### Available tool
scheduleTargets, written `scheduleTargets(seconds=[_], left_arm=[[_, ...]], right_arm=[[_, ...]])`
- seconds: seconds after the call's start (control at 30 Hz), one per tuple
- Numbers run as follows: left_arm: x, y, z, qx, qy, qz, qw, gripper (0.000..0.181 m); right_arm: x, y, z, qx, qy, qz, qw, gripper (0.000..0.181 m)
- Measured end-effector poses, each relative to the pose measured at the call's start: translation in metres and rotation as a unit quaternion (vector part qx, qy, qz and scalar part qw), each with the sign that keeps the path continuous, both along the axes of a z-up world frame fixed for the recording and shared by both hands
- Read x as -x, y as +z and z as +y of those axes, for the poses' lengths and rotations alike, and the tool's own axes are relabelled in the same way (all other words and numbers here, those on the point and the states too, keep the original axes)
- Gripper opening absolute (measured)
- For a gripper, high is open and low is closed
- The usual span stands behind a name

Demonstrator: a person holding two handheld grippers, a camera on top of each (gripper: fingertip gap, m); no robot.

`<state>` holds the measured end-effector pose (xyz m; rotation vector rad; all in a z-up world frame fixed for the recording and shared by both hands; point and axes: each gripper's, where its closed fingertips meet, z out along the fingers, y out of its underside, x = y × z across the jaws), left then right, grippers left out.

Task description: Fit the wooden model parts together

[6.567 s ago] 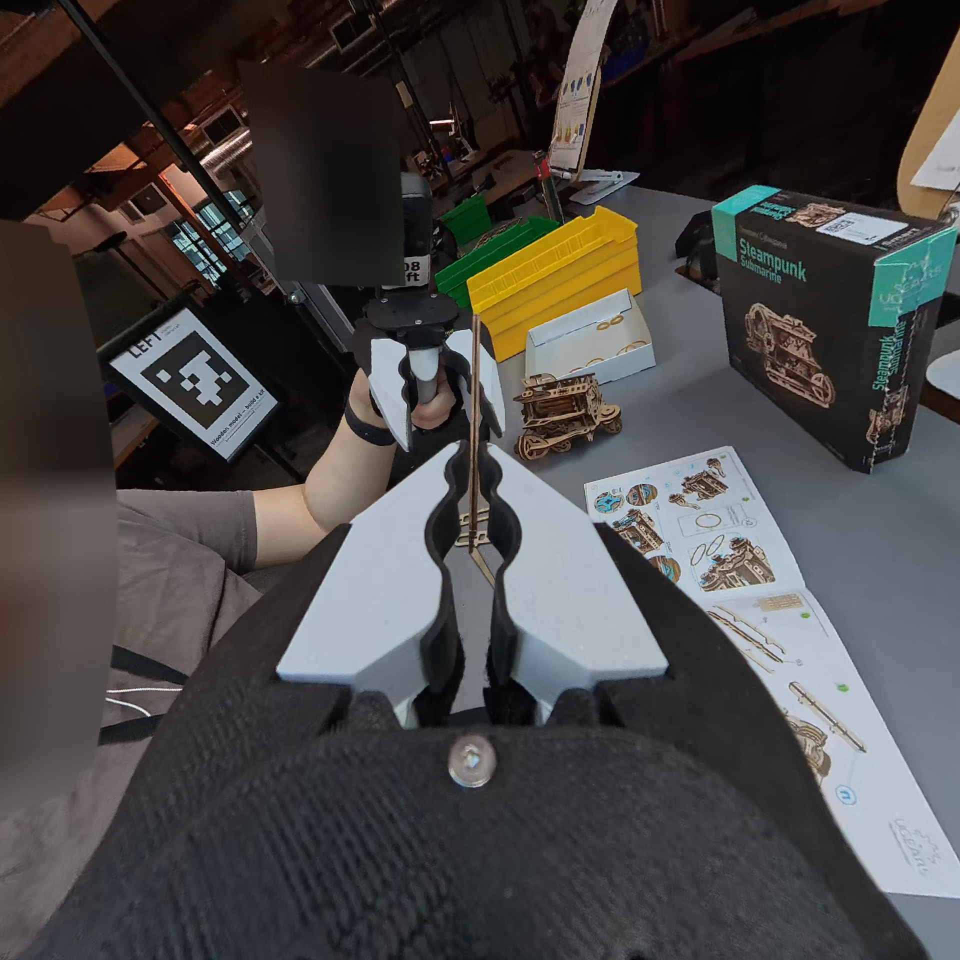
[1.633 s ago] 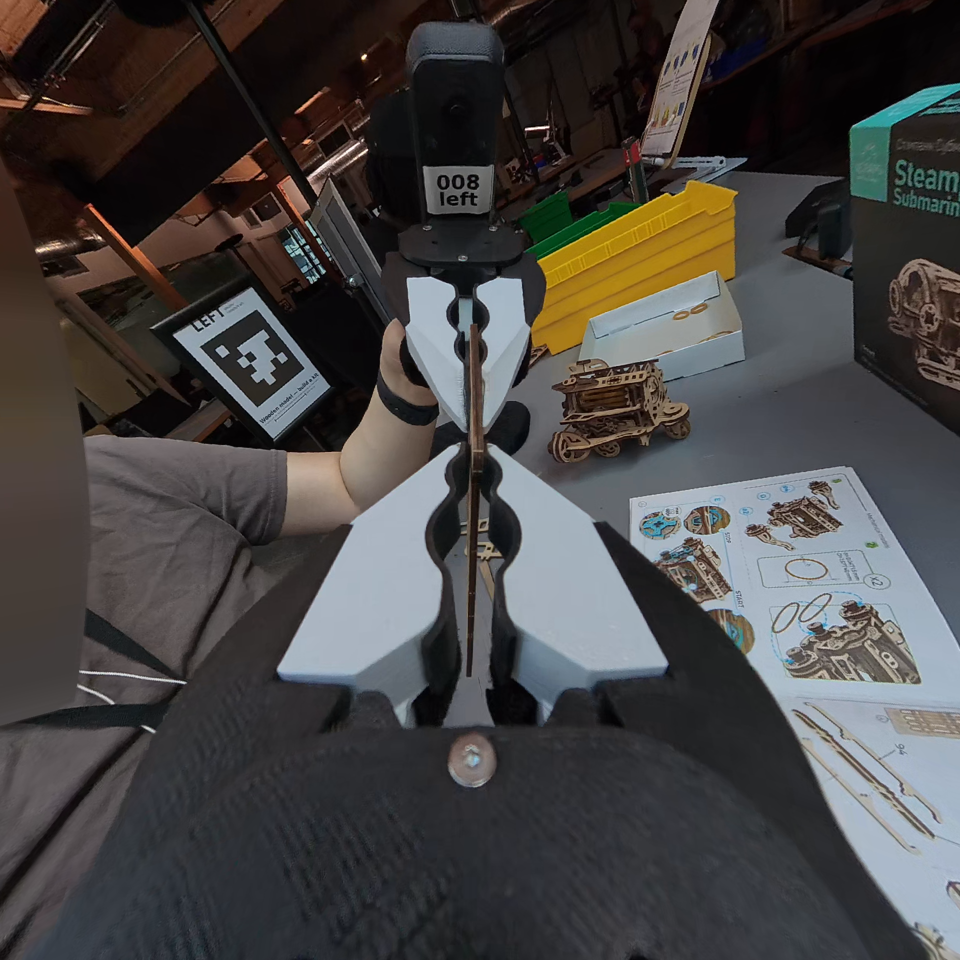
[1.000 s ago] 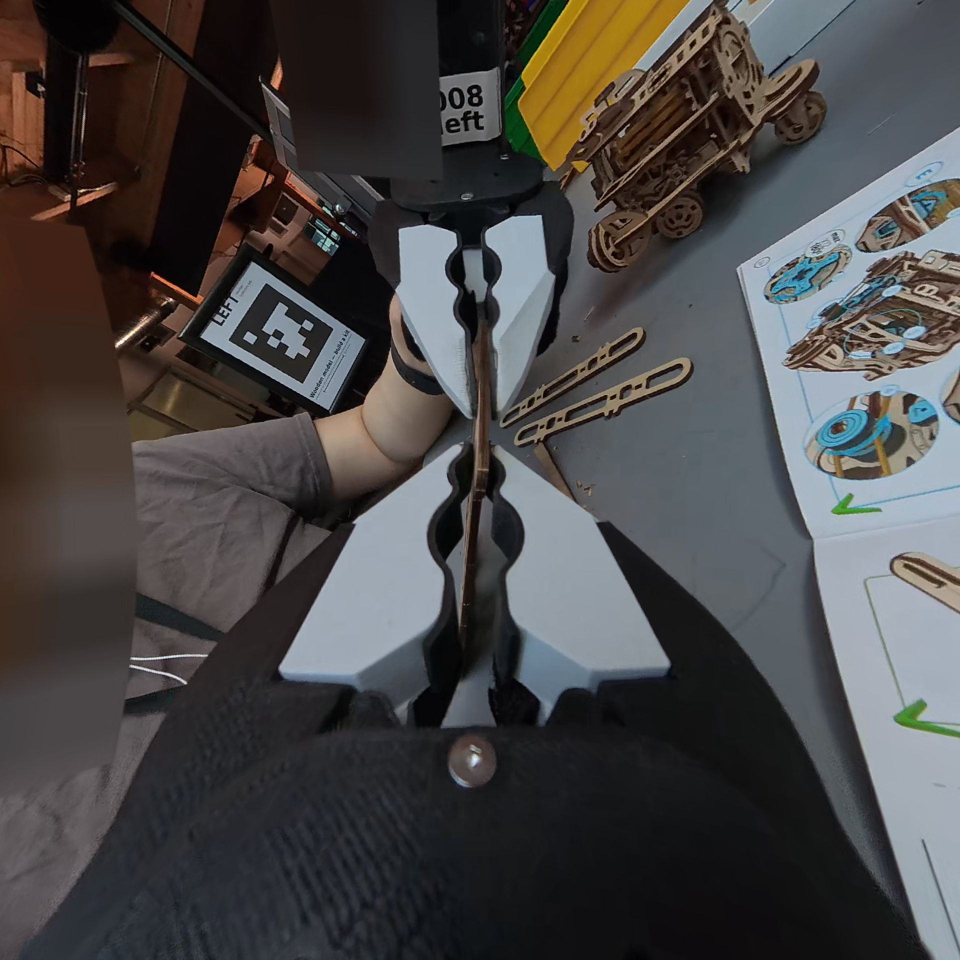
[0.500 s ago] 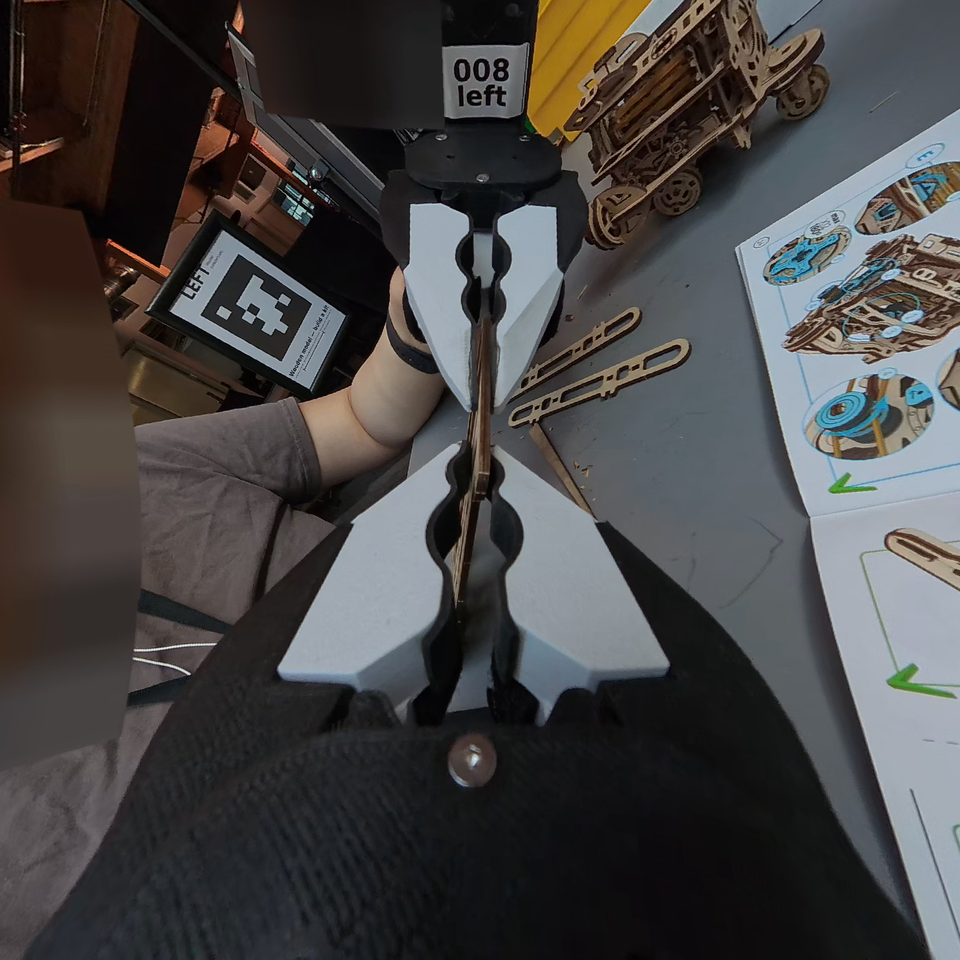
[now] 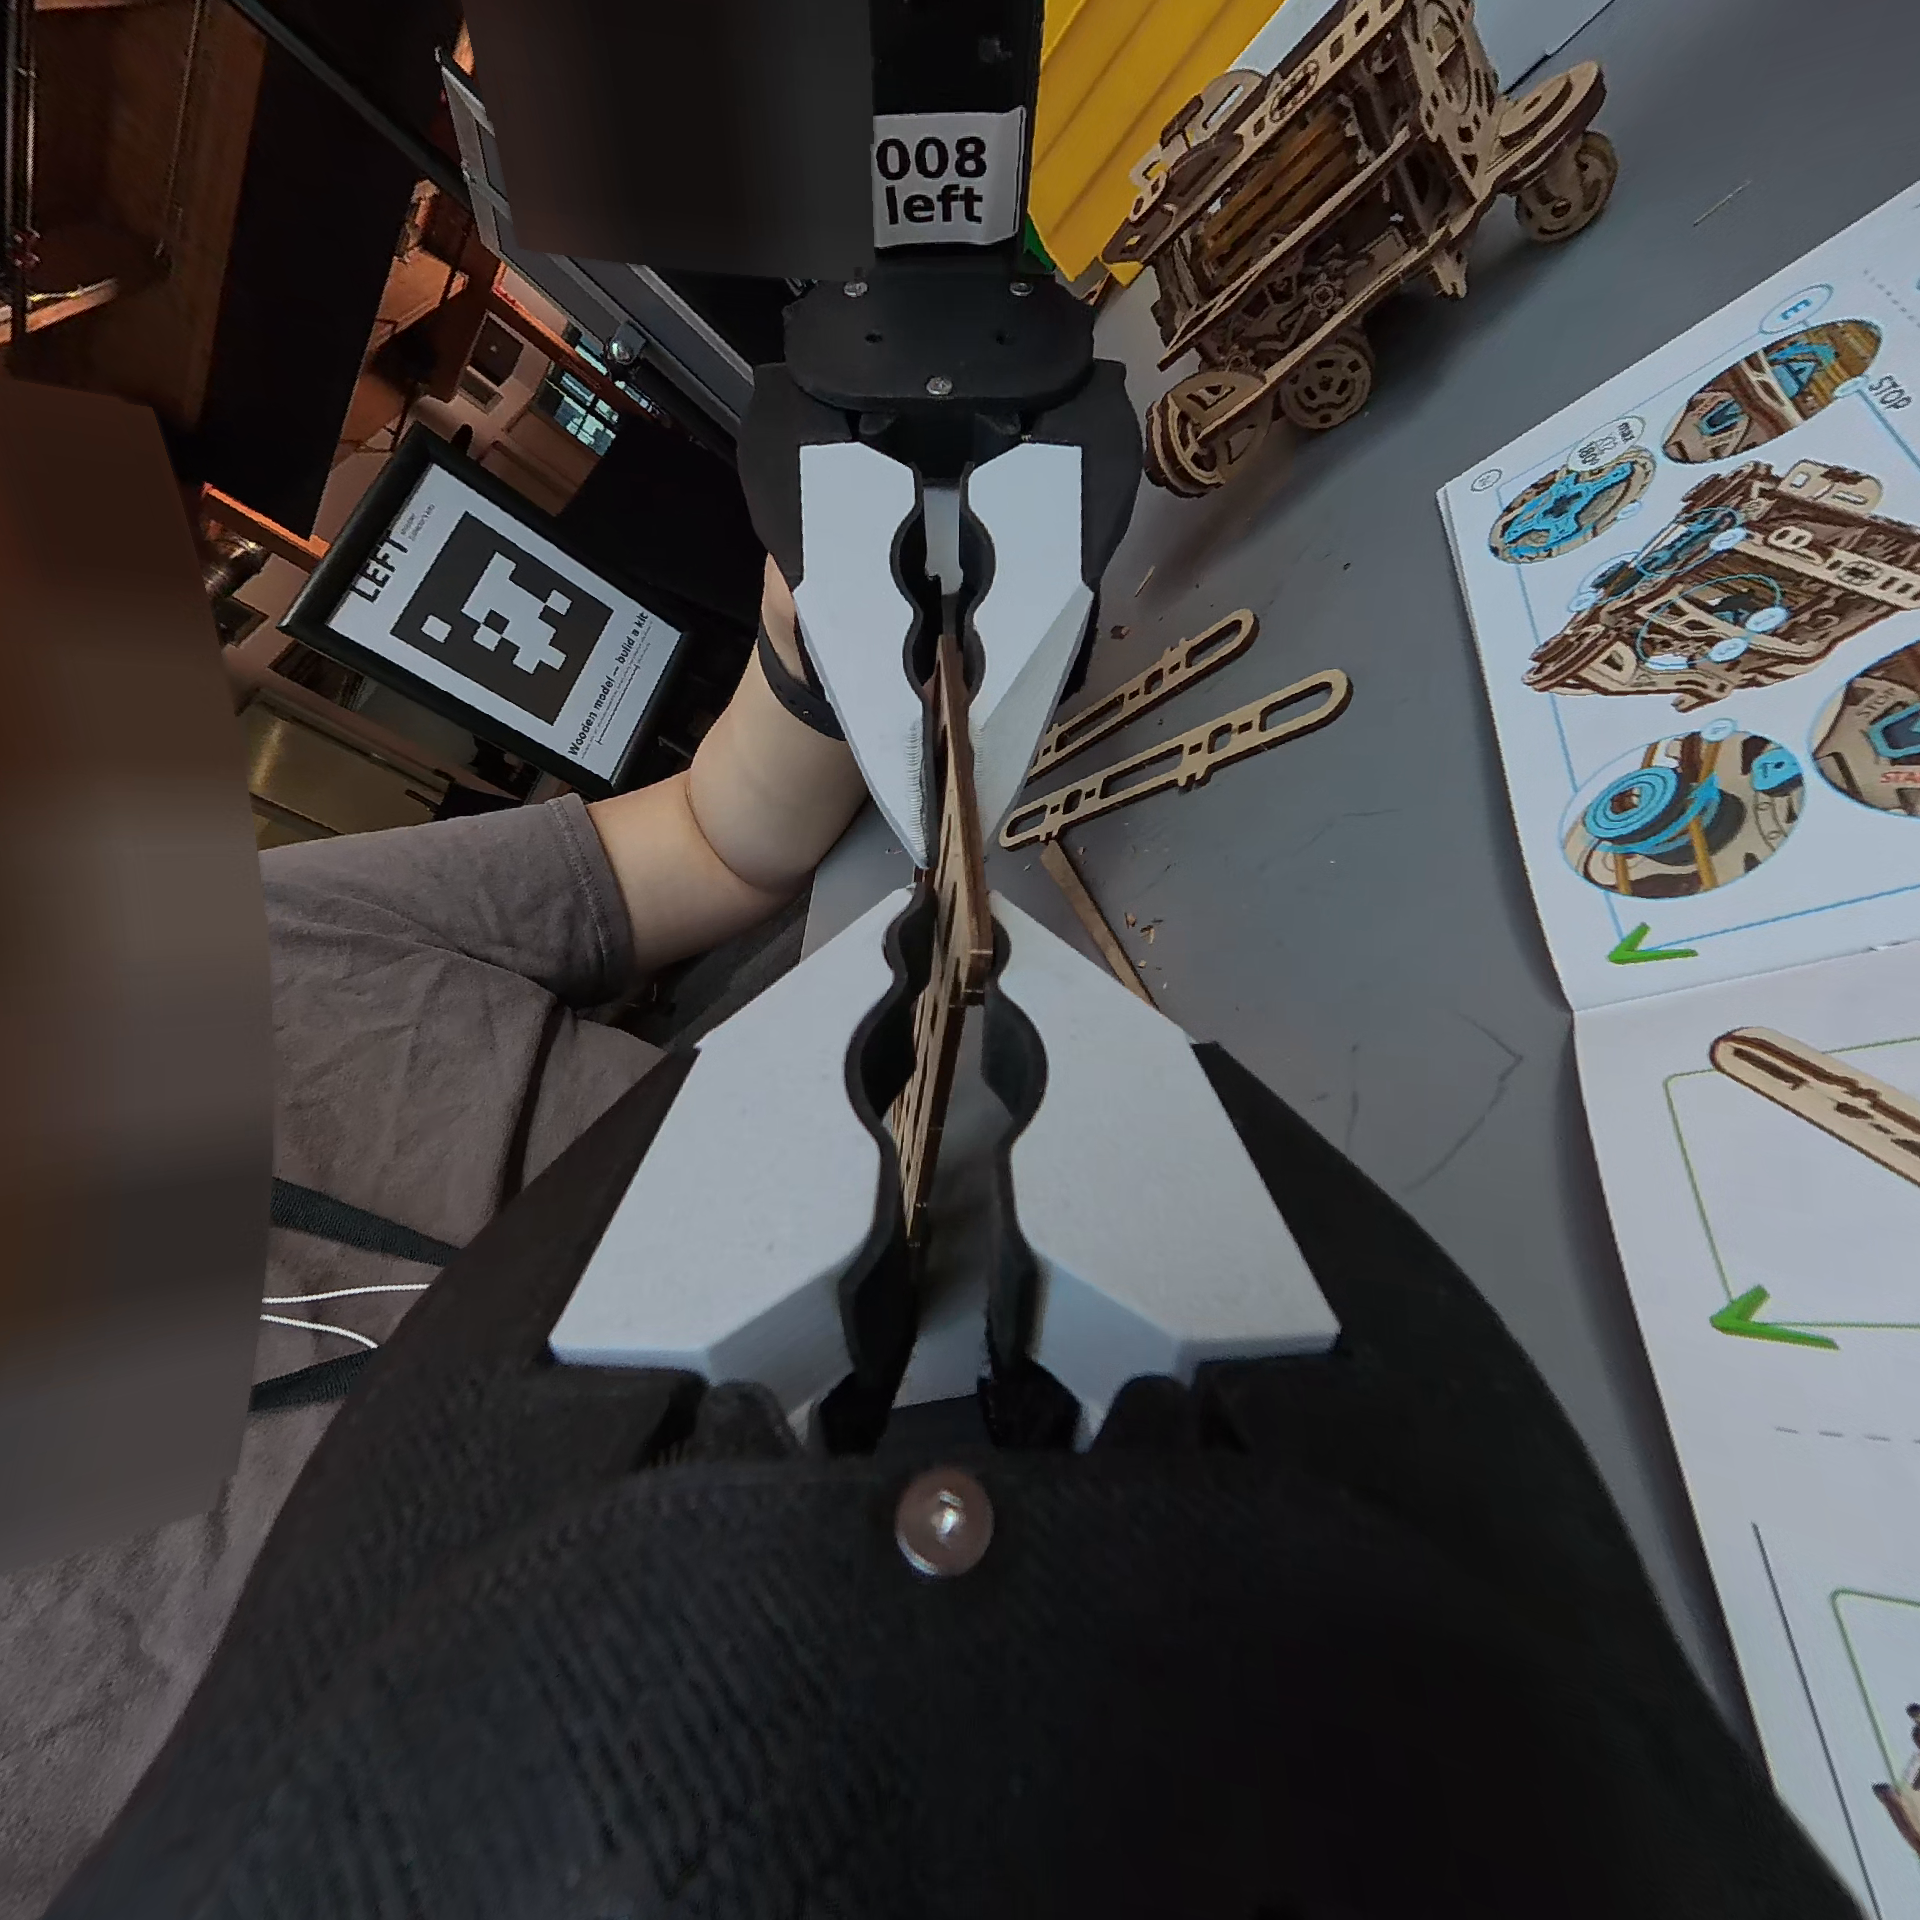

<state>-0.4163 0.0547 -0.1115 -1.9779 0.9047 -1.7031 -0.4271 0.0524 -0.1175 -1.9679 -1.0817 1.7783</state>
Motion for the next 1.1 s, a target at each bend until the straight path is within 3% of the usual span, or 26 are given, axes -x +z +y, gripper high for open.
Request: scheduleTargets(seconds=[0.53, 0.9, 1.1], left_arm=[[-0.005, -0.007, -0.002, 0.042, 0.028, 0.006, 0.999, 0.000], [-0.002, -0.005, 0.001, 0.021, 0.026, -0.006, 0.999, 0.000], [0.002, -0.002, 0.007, -0.006, 0.041, -0.001, 0.999, 0.000]], right_arm=[[-0.006, -0.009, -0.002, 0.022, 0.011, -0.037, 0.999, 0.001], [-0.003, -0.005, 0.000, 0.010, 0.006, -0.024, 1.000, 0.003], [-0.005, -0.007, 0.004, 0.009, -0.036, -0.005, 0.999, 0.006]])
